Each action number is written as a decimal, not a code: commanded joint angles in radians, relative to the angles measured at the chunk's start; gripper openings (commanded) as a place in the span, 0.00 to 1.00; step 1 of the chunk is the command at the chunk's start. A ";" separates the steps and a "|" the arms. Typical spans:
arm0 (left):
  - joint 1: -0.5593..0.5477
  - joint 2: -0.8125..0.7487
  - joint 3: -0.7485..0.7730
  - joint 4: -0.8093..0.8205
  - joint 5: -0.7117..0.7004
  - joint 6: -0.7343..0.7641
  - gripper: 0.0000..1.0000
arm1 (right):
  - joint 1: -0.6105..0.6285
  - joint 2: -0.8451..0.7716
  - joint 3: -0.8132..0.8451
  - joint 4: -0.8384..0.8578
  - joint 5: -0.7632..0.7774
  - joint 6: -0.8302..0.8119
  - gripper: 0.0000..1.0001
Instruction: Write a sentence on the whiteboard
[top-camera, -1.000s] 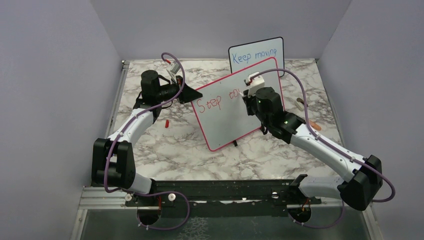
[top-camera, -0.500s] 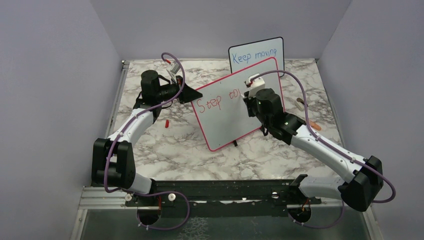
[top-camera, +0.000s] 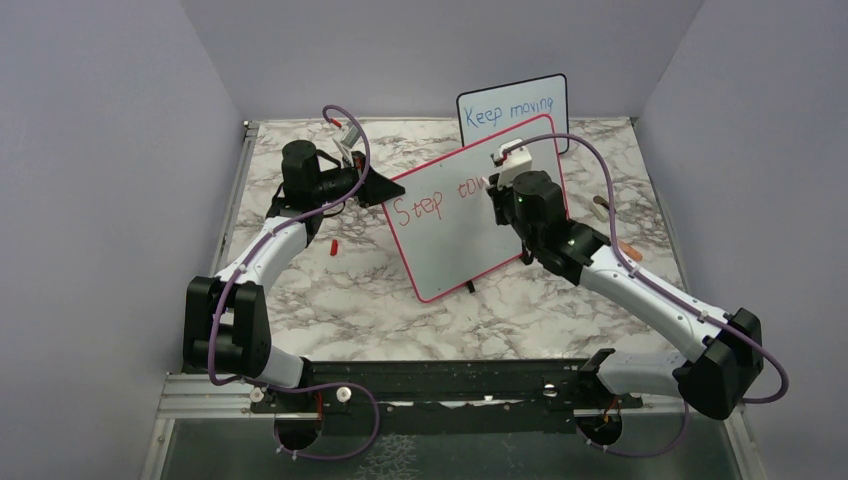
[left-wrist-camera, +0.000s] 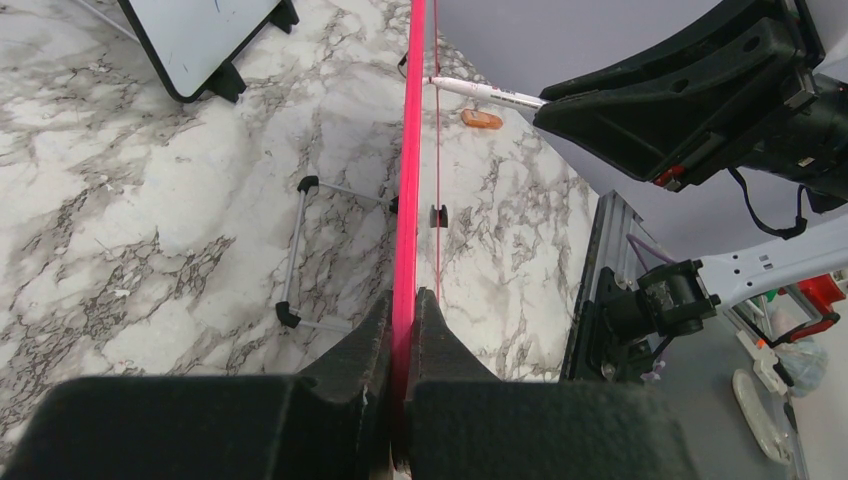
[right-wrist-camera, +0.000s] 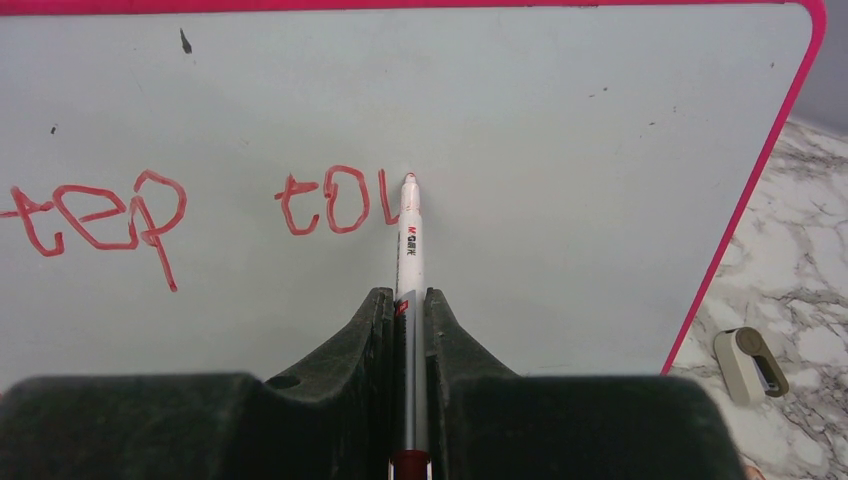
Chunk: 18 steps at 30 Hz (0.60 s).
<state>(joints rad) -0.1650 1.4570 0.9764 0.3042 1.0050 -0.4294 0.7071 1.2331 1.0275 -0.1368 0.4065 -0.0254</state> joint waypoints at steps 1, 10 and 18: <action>-0.014 0.029 -0.007 -0.091 0.034 0.057 0.00 | -0.007 0.021 0.038 0.049 0.008 -0.009 0.00; -0.013 0.029 -0.007 -0.091 0.030 0.057 0.00 | -0.010 0.010 0.024 0.012 -0.004 0.003 0.00; -0.013 0.032 -0.007 -0.091 0.029 0.057 0.00 | -0.009 -0.023 -0.021 -0.044 -0.018 0.022 0.00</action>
<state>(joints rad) -0.1646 1.4570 0.9764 0.3046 1.0054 -0.4290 0.7044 1.2339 1.0328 -0.1333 0.4049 -0.0189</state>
